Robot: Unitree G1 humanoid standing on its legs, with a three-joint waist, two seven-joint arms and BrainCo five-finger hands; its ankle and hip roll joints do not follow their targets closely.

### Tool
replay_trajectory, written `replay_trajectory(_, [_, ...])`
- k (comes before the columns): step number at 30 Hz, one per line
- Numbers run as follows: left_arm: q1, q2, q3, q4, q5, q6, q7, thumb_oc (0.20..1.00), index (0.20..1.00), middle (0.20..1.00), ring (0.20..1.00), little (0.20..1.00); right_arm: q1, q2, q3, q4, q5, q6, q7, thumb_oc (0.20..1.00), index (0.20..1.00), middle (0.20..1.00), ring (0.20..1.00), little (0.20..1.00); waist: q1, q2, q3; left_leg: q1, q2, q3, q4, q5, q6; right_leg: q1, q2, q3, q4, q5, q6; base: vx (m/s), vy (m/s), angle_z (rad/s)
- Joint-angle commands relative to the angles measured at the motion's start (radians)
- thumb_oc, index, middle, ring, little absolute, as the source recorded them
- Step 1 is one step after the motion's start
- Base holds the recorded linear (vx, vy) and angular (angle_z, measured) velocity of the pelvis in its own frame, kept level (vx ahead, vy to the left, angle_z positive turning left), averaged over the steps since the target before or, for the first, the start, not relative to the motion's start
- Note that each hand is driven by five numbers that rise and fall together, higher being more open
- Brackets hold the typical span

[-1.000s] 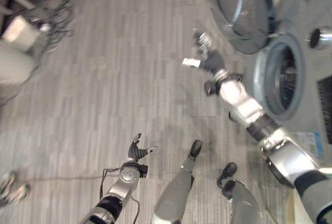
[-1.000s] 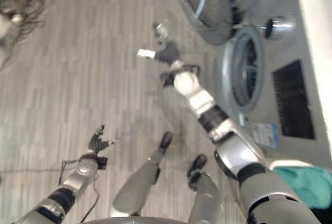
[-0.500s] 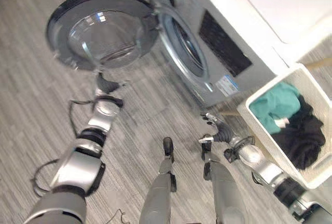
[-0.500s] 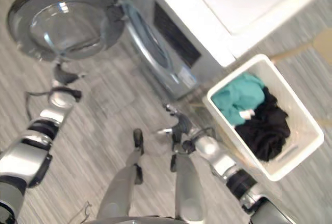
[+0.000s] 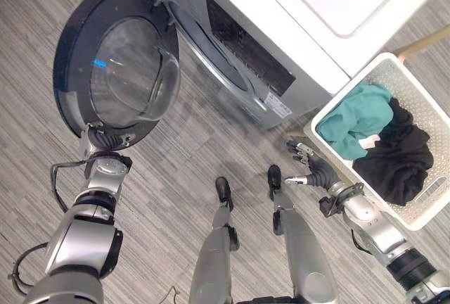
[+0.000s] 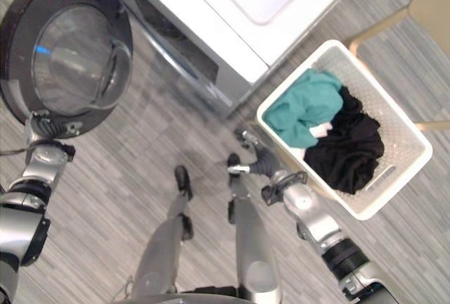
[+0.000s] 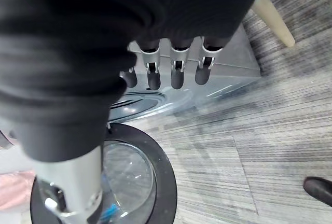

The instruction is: Grab the laundry basket,head to the washer,open it,put in the laundry and shut it.

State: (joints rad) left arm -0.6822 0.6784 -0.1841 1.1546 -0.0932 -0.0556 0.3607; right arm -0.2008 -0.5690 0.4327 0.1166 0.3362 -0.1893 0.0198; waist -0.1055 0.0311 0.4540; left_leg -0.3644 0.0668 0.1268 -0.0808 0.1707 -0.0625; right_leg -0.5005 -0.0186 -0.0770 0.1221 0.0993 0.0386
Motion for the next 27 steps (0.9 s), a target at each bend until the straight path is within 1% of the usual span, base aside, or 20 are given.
replay_trajectory(1, [0.048, 0.047, 0.054, 0.000, 0.025, -0.016, 0.049, 1.000, 1.000, 1.000, 1.000, 1.000, 0.038, 0.060, -0.036, -0.046, 0.025, -0.063, -0.021, 1.000, 1.000, 1.000, 1.000, 1.000, 0.012, -0.075, -0.050, 0.053, -0.111, -0.007, 0.040, -0.157, 0.048, 0.075, -0.046, -0.010, -0.104, -0.010, 0.091, 0.04, 0.018, -0.04])
replay_trajectory(2, [0.123, -0.007, 0.068, -0.059, 0.015, -0.031, 0.050, 1.000, 1.000, 1.000, 1.000, 1.000, 0.043, 0.065, -0.043, -0.049, -0.005, -0.063, -0.031, 1.000, 1.000, 1.000, 1.000, 1.000, 0.015, -0.070, -0.065, 0.076, -0.113, -0.003, 0.044, -0.168, 0.050, 0.099, -0.048, -0.005, -0.104, -0.016, 0.090, 0.04, 0.018, -0.05])
replay_trajectory(3, [0.124, -0.007, 0.068, -0.060, 0.016, -0.030, 0.050, 1.000, 1.000, 1.000, 1.000, 1.000, 0.043, 0.065, -0.043, -0.049, -0.006, -0.063, -0.031, 1.000, 1.000, 1.000, 1.000, 1.000, 0.015, -0.070, -0.065, 0.077, -0.113, -0.002, 0.044, -0.168, 0.050, 0.100, -0.047, -0.005, -0.104, -0.016, 0.090, 0.12, 0.056, -0.06])
replay_trajectory(4, [0.274, -0.111, 0.081, -0.181, 0.017, -0.054, 0.044, 1.000, 1.000, 1.000, 1.000, 1.000, 0.056, 0.075, -0.088, -0.060, -0.049, -0.060, -0.054, 1.000, 1.000, 1.000, 1.000, 1.000, 0.020, -0.060, -0.097, 0.123, -0.117, 0.009, 0.050, -0.191, 0.055, 0.141, -0.047, 0.014, -0.108, -0.024, 0.088, 0.09, 0.035, -0.08])
replay_trajectory(5, [0.275, -0.111, 0.082, -0.182, 0.017, -0.053, 0.044, 1.000, 1.000, 1.000, 1.000, 1.000, 0.056, 0.075, -0.087, -0.061, -0.049, -0.059, -0.054, 1.000, 1.000, 1.000, 1.000, 1.000, 0.019, -0.061, -0.100, 0.119, -0.118, 0.010, 0.050, -0.188, 0.056, 0.138, -0.048, 0.014, -0.109, -0.021, 0.088, 0.13, 0.048, -0.16])
replay_trajectory(9, [0.497, -0.235, 0.066, -0.293, 0.057, -0.074, -0.002, 1.000, 1.000, 1.000, 1.000, 1.000, 0.085, 0.069, -0.177, -0.104, -0.147, -0.056, -0.085, 1.000, 1.000, 1.000, 1.000, 1.000, 0.018, -0.046, -0.149, 0.200, -0.122, 0.047, 0.064, -0.223, 0.071, 0.205, -0.032, 0.060, -0.112, -0.035, 0.091, 0.15, 0.055, -0.39])
replay_trajectory(10, [0.587, -0.277, 0.064, -0.304, 0.073, -0.076, -0.033, 1.000, 1.000, 1.000, 1.000, 1.000, 0.101, 0.066, -0.219, -0.128, -0.205, -0.055, -0.095, 1.000, 1.000, 1.000, 1.000, 1.000, 0.017, -0.033, -0.168, 0.243, -0.120, 0.068, 0.070, -0.240, 0.080, 0.234, -0.021, 0.082, -0.105, -0.045, 0.096, 0.14, 0.057, -0.46])
replay_trajectory(11, [0.587, -0.276, 0.064, -0.304, 0.073, -0.076, -0.033, 1.000, 1.000, 1.000, 1.000, 1.000, 0.101, 0.066, -0.219, -0.129, -0.205, -0.055, -0.095, 1.000, 1.000, 1.000, 1.000, 1.000, 0.017, -0.035, -0.170, 0.240, -0.121, 0.070, 0.069, -0.237, 0.080, 0.231, -0.021, 0.084, -0.106, -0.042, 0.095, 0.15, 0.061, -0.63])
replay_trajectory(12, [0.660, -0.314, 0.070, -0.302, 0.062, -0.077, -0.062, 1.000, 1.000, 1.000, 1.000, 1.000, 0.098, 0.064, -0.231, -0.136, -0.253, -0.060, -0.108, 1.000, 1.000, 1.000, 1.000, 1.000, 0.028, -0.022, -0.179, 0.279, -0.108, 0.109, 0.075, -0.248, 0.084, 0.245, -0.016, 0.069, -0.087, -0.047, 0.102, 0.04, 0.020, -0.44])
replay_trajectory(13, [0.660, -0.314, 0.070, -0.303, 0.062, -0.076, -0.062, 1.000, 1.000, 1.000, 1.000, 1.000, 0.098, 0.065, -0.231, -0.136, -0.253, -0.059, -0.108, 1.000, 1.000, 1.000, 1.000, 1.000, 0.030, -0.024, -0.181, 0.276, -0.109, 0.111, 0.074, -0.245, 0.084, 0.242, -0.016, 0.071, -0.088, -0.044, 0.102, 0.07, 0.007, -0.72])
replay_trajectory(14, [0.685, -0.323, 0.068, -0.299, 0.066, -0.074, -0.075, 1.000, 1.000, 1.000, 1.000, 1.000, 0.093, 0.061, -0.235, -0.137, -0.281, -0.052, -0.112, 1.000, 1.000, 1.000, 1.000, 1.000, 0.038, -0.019, -0.186, 0.293, -0.099, 0.131, 0.073, -0.248, 0.084, 0.249, -0.021, 0.037, -0.073, -0.050, 0.104, 0.04, -0.037, -0.78])
replay_trajectory(17, [0.752, -0.353, 0.071, -0.244, 0.080, -0.064, -0.117, 1.000, 1.000, 1.000, 1.000, 1.000, 0.094, 0.051, -0.222, -0.133, -0.358, -0.050, -0.111, 1.000, 1.000, 1.000, 1.000, 1.000, 0.069, -0.013, -0.212, 0.357, -0.059, 0.213, 0.077, -0.259, 0.068, 0.302, -0.072, -0.168, -0.043, -0.087, 0.099, 0.13, -0.114, -1.31])
replay_trajectory(18, [0.769, -0.367, 0.074, -0.189, 0.102, -0.055, -0.137, 1.000, 1.000, 1.000, 1.000, 1.000, 0.107, 0.023, -0.212, -0.137, -0.437, -0.042, -0.105, 1.000, 1.000, 1.000, 1.000, 1.000, 0.070, -0.011, -0.237, 0.398, -0.044, 0.228, 0.098, -0.297, 0.059, 0.339, -0.076, -0.189, -0.048, -0.122, 0.102, 0.22, -0.124, -1.70])
replay_trajectory(20, [0.766, -0.375, 0.073, -0.164, 0.111, -0.054, -0.145, 1.000, 1.000, 1.000, 1.000, 1.000, 0.119, 0.009, -0.209, -0.139, -0.473, -0.043, -0.104, 1.000, 1.000, 1.000, 1.000, 1.000, 0.065, -0.015, -0.248, 0.404, -0.032, 0.237, 0.129, -0.300, 0.046, 0.358, -0.068, -0.174, -0.060, -0.127, 0.094, 0.18, -0.149, -1.01])
replay_trajectory(22, [0.755, -0.393, 0.056, -0.131, 0.123, -0.056, -0.151, 1.000, 1.000, 1.000, 1.000, 1.000, 0.124, -0.021, -0.185, -0.115, -0.511, -0.039, -0.110, 1.000, 1.000, 1.000, 1.000, 1.000, 0.068, -0.026, -0.247, 0.379, 0.005, 0.239, 0.275, -0.256, 0.011, 0.403, -0.056, -0.154, -0.090, -0.127, 0.074, 0.10, -0.182, -0.30])
replay_trajectory(23, [0.754, -0.393, 0.056, -0.130, 0.123, -0.057, -0.151, 1.000, 1.000, 1.000, 1.000, 1.000, 0.122, -0.021, -0.185, -0.114, -0.512, -0.040, -0.112, 1.000, 1.000, 1.000, 1.000, 1.000, 0.068, -0.025, -0.246, 0.376, 0.009, 0.238, 0.284, -0.259, 0.007, 0.405, -0.054, -0.154, -0.093, -0.126, 0.072, 0.02, -0.324, -0.21])
replay_trajectory(24, [0.717, -0.398, 0.035, -0.122, 0.128, -0.061, -0.157, 1.000, 1.000, 1.000, 1.000, 1.000, 0.095, -0.075, -0.143, -0.083, -0.579, -0.017, -0.122, 1.000, 1.000, 1.000, 1.000, 1.000, 0.074, -0.065, -0.236, 0.284, 0.061, 0.192, 0.475, -0.157, -0.020, 0.445, -0.042, -0.140, -0.144, -0.113, 0.028, 0.02, -0.277, -0.25])
replay_trajectory(25, [0.711, -0.400, 0.026, -0.128, 0.124, -0.063, -0.156, 1.000, 1.000, 1.000, 1.000, 1.000, 0.079, -0.084, -0.127, -0.074, -0.591, -0.016, -0.124, 1.000, 1.000, 1.000, 1.000, 1.000, 0.080, -0.071, -0.235, 0.252, 0.040, 0.148, 0.510, -0.163, -0.017, 0.452, -0.043, -0.126, -0.152, -0.115, 0.023, 0.06, -0.255, -0.10])
replay_trajectory(26, [0.708, -0.403, 0.013, -0.133, 0.116, -0.066, -0.153, 1.000, 1.000, 1.000, 1.000, 1.000, 0.049, -0.094, -0.094, -0.057, -0.601, -0.006, -0.118, 1.000, 1.000, 1.000, 1.000, 1.000, 0.090, -0.077, -0.238, 0.220, 0.010, 0.089, 0.503, -0.191, -0.008, 0.456, -0.046, -0.101, -0.157, -0.118, 0.027, 0.06, -0.018, -0.24])
replay_trajectory(27, [0.708, -0.403, 0.014, -0.132, 0.116, -0.067, -0.153, 1.000, 1.000, 1.000, 1.000, 1.000, 0.047, -0.094, -0.092, -0.056, -0.602, -0.006, -0.119, 1.000, 1.000, 1.000, 1.000, 1.000, 0.088, -0.076, -0.238, 0.220, 0.010, 0.089, 0.504, -0.193, -0.007, 0.456, -0.046, -0.102, -0.157, -0.118, 0.028, 0.14, 0.054, -0.55])
